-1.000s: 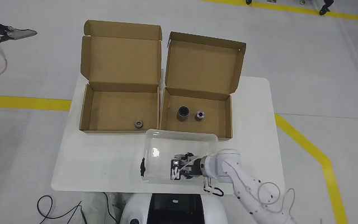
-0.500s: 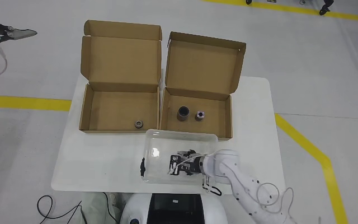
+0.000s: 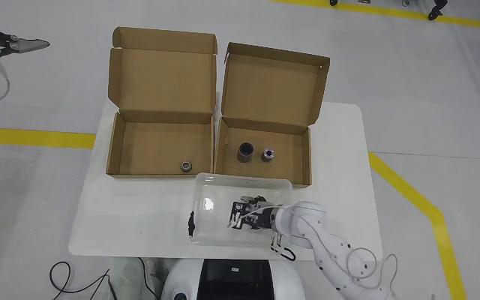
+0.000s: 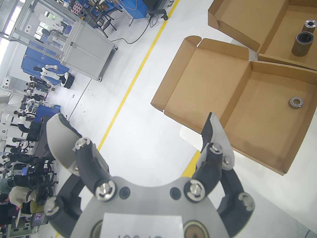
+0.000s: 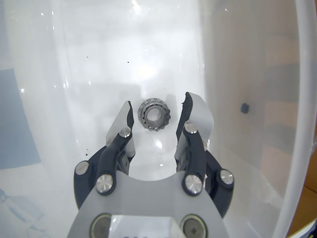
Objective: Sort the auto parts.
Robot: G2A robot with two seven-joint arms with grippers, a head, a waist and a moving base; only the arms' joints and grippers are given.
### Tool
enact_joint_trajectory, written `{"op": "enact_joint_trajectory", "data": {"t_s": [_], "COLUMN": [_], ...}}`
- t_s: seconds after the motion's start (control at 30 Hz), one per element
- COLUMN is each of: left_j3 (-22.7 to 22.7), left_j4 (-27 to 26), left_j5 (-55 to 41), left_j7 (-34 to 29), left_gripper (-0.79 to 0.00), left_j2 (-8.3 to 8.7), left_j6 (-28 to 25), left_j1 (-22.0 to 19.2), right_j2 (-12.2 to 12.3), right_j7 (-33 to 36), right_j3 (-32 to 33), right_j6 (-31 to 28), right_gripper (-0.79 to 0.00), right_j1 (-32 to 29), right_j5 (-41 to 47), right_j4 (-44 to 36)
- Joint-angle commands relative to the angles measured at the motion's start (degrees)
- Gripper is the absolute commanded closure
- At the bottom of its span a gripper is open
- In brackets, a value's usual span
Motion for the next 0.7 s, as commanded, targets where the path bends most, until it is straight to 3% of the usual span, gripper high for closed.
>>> {"op": "enact_joint_trajectory", "data": {"t_s": [0.0,0.2,0.37,0.5,0.67], "left_j3": [0.0,0.0,0.0,0.0,0.0], "left_j4": [0.0,0.0,0.0,0.0,0.0], "left_j5": [0.0,0.0,0.0,0.0,0.0], "left_j7": [0.0,0.0,0.0,0.0,0.0], "left_gripper": [-0.785,-0.785,-0.785,-0.785,-0.785], "left_j2": [0.0,0.0,0.0,0.0,0.0], "left_j6": [0.0,0.0,0.0,0.0,0.0], "left_j1": [0.0,0.0,0.0,0.0,0.0], "right_j2": [0.11,0.36,0.4,0.32,0.3], "right_j7": [-0.25,-1.06,-1.19,-0.62,-0.72], "right_j3": [0.15,0.37,0.08,-0.47,-1.0], "right_j6": [-0.04,0.05,0.45,1.27,2.32], "right_gripper": [-0.336,-0.305,-0.203,-0.015,0.0], "right_j1": [-0.13,-0.18,0.22,0.63,0.9], "right_j5": [0.12,0.31,0.44,0.47,-0.12], "right_j4": [0.14,0.69,1.57,1.97,1.39]}}
